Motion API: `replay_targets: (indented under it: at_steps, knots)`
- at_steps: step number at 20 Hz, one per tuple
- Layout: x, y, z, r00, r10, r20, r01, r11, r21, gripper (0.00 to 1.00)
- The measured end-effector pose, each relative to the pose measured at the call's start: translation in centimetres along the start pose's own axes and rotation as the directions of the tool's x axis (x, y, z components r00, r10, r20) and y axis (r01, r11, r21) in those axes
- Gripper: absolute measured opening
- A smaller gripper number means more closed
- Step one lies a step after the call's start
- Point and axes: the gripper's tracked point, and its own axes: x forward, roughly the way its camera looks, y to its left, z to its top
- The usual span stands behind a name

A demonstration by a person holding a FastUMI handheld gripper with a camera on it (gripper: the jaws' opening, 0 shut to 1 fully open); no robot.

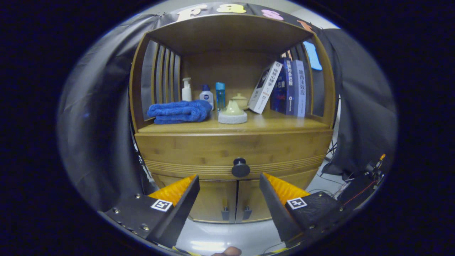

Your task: Pull open the drawer, take out the items inside it, and place them on the countertop above the cabinet.

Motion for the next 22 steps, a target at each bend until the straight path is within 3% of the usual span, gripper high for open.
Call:
replay_targets:
  at_steps: [3,9,14,22]
  knots:
    - [-3.4,0.2,2.9,0.999,0.017,0.036,-0.017,1.000,0.007,1.00]
    - [-11.5,-0.9,10.8,0.993,-0.042,0.114,0.049,0.997,-0.053,1.00]
    - [-17.6,1.9,16.5,0.977,0.001,0.212,0.005,1.000,-0.031,1.00]
    - [-22.1,3.7,20.3,0.963,0.016,0.268,0.005,0.997,-0.078,1.00]
